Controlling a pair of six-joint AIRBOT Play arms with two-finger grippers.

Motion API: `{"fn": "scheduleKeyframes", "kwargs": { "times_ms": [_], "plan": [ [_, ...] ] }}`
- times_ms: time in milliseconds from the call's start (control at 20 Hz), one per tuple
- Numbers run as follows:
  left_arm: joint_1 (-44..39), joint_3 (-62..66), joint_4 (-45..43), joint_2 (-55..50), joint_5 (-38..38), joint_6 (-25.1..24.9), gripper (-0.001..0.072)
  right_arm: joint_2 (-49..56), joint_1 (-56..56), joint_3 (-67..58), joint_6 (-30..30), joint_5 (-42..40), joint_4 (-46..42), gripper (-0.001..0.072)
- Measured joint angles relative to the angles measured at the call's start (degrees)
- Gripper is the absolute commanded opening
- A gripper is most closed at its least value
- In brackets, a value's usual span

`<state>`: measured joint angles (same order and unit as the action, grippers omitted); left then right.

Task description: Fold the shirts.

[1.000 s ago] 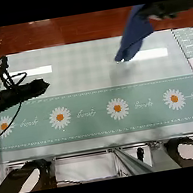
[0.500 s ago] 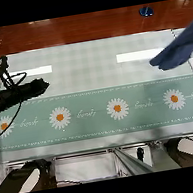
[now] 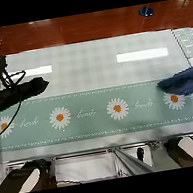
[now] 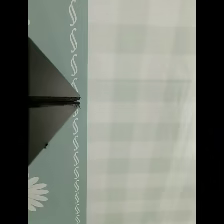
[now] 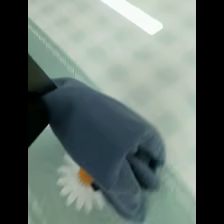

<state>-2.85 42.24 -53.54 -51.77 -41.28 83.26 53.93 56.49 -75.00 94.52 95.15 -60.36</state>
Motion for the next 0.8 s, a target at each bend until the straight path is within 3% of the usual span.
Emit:
{"fn": "scheduleKeyframes", "kwargs": {
  "times_ms": [250, 300, 350, 450, 600, 650, 700, 750, 800],
  "plan": [
    [0.0, 0.0, 0.0, 0.0, 0.4, 0.0, 0.0023, -7.5, 11.9, 11.3, -0.8, 2.6, -15.2, 0.0046],
    [0.0, 0.0, 0.0, 0.0, 0.4, 0.0, 0.0023, -8.8, 13.0, 13.4, -0.6, 2.9, -19.2, 0.0256],
    [0.0, 0.0, 0.0, 0.0, 0.4, 0.0, 0.0023, -10.3, 13.8, 15.5, 0.0, 3.0, -23.5, 0.0408],
    [0.0, 0.0, 0.0, 0.0, 0.6, 0.0, 0.0023, -12.0, 14.2, 18.8, 1.0, 3.4, -30.8, 0.0413],
    [0.0, 0.0, 0.0, 0.0, 1.7, 0.0, 0.0023, -12.5, 11.6, 20.0, 1.3, 2.8, -35.6, 0.0393],
    [0.0, 0.2, 0.1, 0.0, 2.5, 0.0, 0.0023, -12.0, 10.3, 19.3, 1.6, 1.9, -36.3, 0.0285],
    [0.0, 0.9, 0.0, -0.1, 3.3, 0.0, 0.0023, -11.3, 8.9, 17.9, 1.7, 0.3, -35.6, 0.0079],
    [0.0, 2.2, 0.0, -0.2, 4.2, 0.0, 0.0023, -10.1, 7.3, 16.0, 2.0, -1.6, -33.0, 0.0022],
    [0.0, 4.2, 0.0, -0.5, 4.8, -0.1, 0.0023, -8.8, 5.2, 13.8, 2.0, -4.7, -28.2, 0.0023]
  ]
}}
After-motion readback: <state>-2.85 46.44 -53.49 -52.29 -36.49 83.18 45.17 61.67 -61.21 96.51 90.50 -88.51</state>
